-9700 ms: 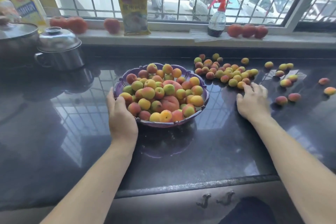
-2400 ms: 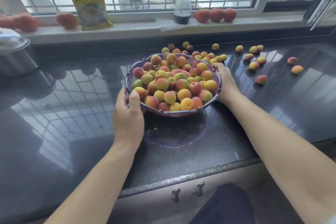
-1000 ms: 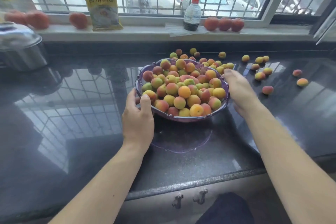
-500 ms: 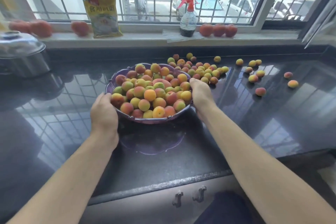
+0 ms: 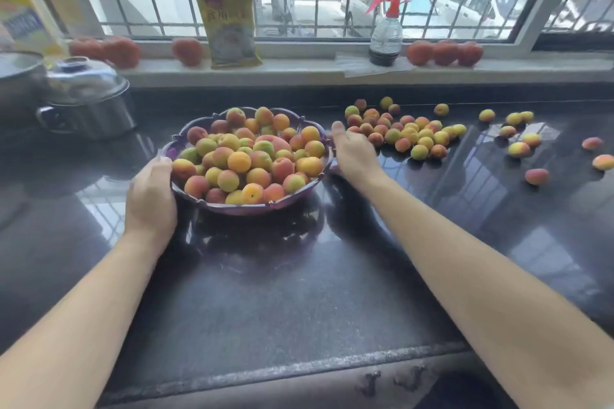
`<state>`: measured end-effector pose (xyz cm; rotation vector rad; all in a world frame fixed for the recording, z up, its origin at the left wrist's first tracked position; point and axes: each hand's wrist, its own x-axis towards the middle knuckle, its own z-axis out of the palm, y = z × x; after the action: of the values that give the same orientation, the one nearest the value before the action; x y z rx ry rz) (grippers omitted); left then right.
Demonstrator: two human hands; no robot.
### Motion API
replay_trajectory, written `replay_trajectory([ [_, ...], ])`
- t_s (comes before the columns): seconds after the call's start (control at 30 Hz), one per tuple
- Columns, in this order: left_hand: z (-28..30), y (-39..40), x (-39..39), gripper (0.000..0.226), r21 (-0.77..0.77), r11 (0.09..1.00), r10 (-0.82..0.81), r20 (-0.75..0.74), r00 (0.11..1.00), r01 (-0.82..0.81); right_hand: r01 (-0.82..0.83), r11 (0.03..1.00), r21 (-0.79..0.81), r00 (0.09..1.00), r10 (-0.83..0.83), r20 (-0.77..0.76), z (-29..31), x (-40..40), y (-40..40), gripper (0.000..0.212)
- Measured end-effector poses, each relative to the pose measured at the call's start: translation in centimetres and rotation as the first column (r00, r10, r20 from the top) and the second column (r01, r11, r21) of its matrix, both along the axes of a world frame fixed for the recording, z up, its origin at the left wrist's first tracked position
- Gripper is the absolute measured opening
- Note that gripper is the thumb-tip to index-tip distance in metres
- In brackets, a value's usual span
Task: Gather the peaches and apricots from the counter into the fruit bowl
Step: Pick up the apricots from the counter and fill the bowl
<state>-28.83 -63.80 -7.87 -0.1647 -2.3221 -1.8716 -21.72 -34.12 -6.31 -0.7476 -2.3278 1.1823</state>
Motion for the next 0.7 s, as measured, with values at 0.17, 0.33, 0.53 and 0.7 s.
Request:
replay_trajectory([
  [0.17,-0.5,-0.1,-0.7,0.051,0.003,1.0,-0.018,-0.026,1.0,0.018,-0.019,0.74,0.672,0.971,-0.147,0.19,-1.9,-0.9,5.4,0.048],
  [0.33,-0.9,0.0,-1.1,0.044,0.011,1.0,0.0,-0.032,1.0,0.001,-0.023,0.734,0.678,0.938,-0.218,0.268,-2.0,-2.8,5.6,0.042],
  [0.53,-1.1,0.0,-1.2,0.04,-0.004,1.0,0.005,-0.038,0.999,-0.005,-0.012,0.713,0.702,0.985,-0.112,0.13,-2.7,-2.3,6.1,0.031],
  [0.7,-1.0,-0.1,-1.1,0.042,-0.008,1.0,0.017,-0.034,0.999,-0.017,-0.056,0.751,0.658,0.995,-0.013,0.1,-2.4,-2.0,6.4,0.029],
])
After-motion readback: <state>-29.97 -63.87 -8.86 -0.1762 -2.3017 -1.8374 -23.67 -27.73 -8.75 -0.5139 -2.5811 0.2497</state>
